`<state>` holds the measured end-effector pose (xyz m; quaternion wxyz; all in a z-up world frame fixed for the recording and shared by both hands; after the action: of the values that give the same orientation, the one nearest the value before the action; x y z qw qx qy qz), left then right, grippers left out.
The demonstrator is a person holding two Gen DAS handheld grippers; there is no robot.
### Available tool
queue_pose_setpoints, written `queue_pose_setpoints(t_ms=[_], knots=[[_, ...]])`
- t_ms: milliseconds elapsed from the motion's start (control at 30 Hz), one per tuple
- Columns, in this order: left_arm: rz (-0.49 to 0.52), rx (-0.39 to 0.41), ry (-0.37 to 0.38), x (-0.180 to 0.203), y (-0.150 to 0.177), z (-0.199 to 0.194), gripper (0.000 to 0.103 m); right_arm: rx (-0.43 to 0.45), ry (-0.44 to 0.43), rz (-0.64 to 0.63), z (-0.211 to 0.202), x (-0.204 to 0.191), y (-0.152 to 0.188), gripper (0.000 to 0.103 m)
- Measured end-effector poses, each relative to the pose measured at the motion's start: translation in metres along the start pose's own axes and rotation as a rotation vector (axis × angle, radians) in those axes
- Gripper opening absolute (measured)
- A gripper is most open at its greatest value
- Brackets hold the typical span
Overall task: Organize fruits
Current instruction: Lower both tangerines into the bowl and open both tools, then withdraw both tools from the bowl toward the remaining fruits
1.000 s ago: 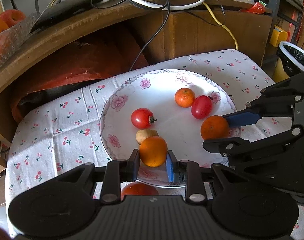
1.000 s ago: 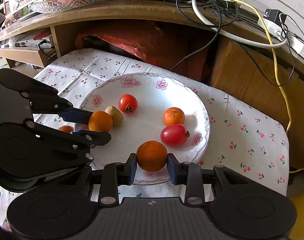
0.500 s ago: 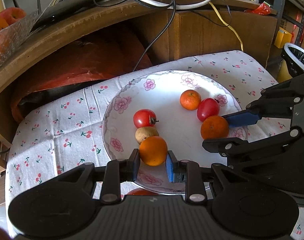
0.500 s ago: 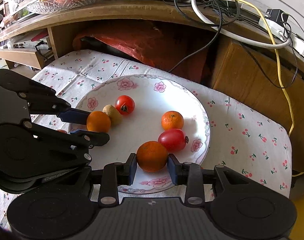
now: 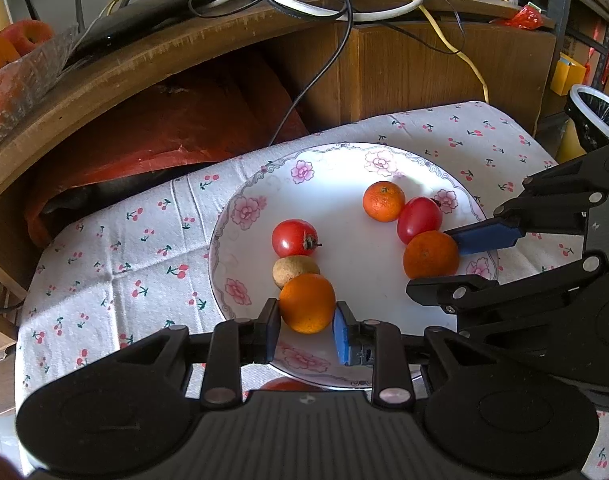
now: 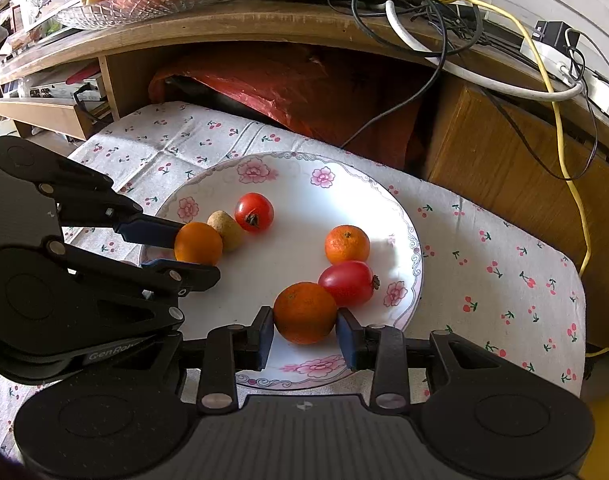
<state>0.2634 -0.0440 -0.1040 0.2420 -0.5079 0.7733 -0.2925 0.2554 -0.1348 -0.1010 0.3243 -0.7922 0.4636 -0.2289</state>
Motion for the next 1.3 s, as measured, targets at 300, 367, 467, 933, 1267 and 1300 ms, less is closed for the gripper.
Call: queue_pose_setpoints(t_ms=[300, 367, 467, 933, 1267, 1300], knots=[[0.006, 0.006, -0.002, 0.000, 0.000, -0.003, 0.037, 0.006, -0.001, -0.003, -0.003, -0.001, -0.003, 0.031], [0.006, 0.008, -0.001, 0.000, 0.000, -0.004, 0.037, 0.009, -0.002, -0.004, -0.004, -0.002, -0.003, 0.032], [0.006, 0.019, -0.005, 0.000, -0.002, -0.007, 0.037, 0.016, 0.000, -0.006, -0.007, -0.002, -0.005, 0.033], [0.006, 0.054, 0.001, 0.002, -0.007, -0.023, 0.038, 0.056, 0.012, -0.003, -0.019, 0.000, -0.012, 0.034], [0.007, 0.060, 0.006, -0.004, -0.001, -0.039, 0.038, 0.064, -0.011, -0.013, -0.034, -0.013, -0.010, 0.034], [0.006, 0.060, 0.008, -0.004, 0.000, -0.042, 0.038, 0.063, -0.015, -0.012, -0.036, -0.015, -0.008, 0.034]])
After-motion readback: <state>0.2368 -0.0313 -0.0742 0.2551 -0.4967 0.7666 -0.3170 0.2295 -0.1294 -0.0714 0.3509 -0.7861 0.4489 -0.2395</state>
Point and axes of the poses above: each gripper's, at about its wrist camera, not at the fingertips, and z roughly the way its jaws point, x to its right, y to its underside, the point moved 9 cm from there along z, roughly the way its jaws point, and after that the axes turned 9 degrees about x, right-handed, at the moved point
